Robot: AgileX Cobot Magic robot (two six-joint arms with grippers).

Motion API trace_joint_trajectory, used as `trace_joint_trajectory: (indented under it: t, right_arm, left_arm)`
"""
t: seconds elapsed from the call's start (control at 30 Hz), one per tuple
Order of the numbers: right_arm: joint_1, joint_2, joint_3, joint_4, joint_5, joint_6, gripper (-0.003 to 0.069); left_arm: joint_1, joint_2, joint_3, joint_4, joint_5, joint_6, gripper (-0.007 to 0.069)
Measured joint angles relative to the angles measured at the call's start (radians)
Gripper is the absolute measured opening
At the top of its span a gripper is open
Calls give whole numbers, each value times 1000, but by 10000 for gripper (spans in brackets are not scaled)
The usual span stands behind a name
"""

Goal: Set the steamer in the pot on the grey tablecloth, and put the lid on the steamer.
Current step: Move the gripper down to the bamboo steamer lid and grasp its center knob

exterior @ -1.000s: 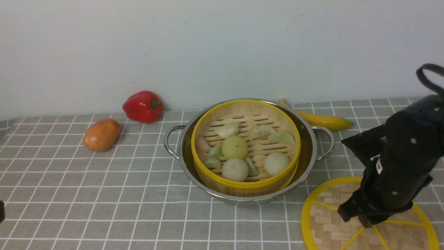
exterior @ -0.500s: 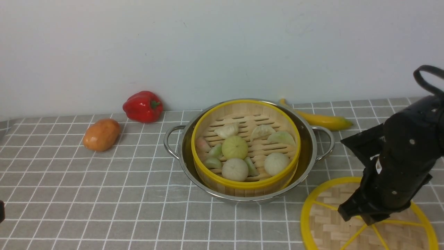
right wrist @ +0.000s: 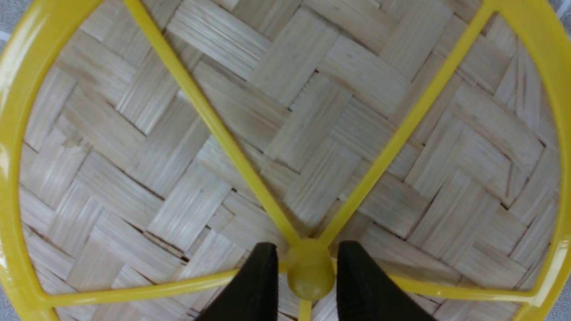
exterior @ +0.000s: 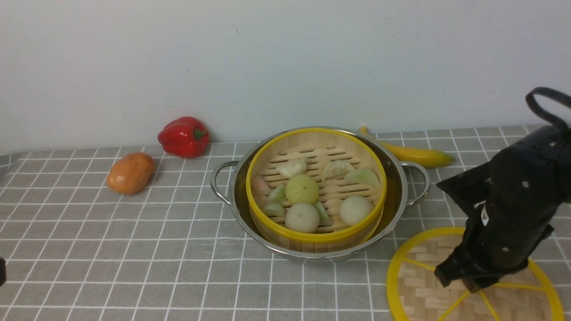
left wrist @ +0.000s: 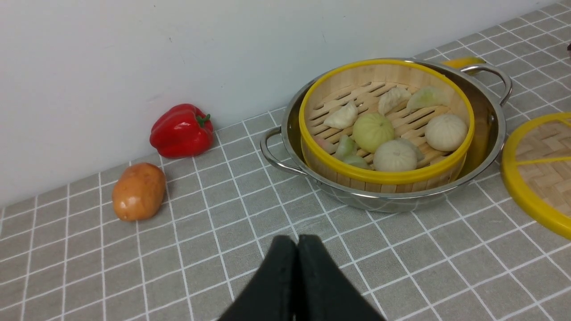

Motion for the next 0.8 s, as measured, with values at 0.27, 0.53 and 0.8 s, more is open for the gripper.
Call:
trace_joint_trajectory:
  t: [0.27,0.53,0.8]
  right_arm:
    - [0,13,0,-1,8,1,148]
    - [0,10,-4,-4,141,1,148]
    - [0,-131,-15,5,260,0,148]
  left_arm:
    - [0,0,0,0,0,1,-8]
    - [0,0,0,0,0,2,1]
    - [0,0,0,0,0,2,1]
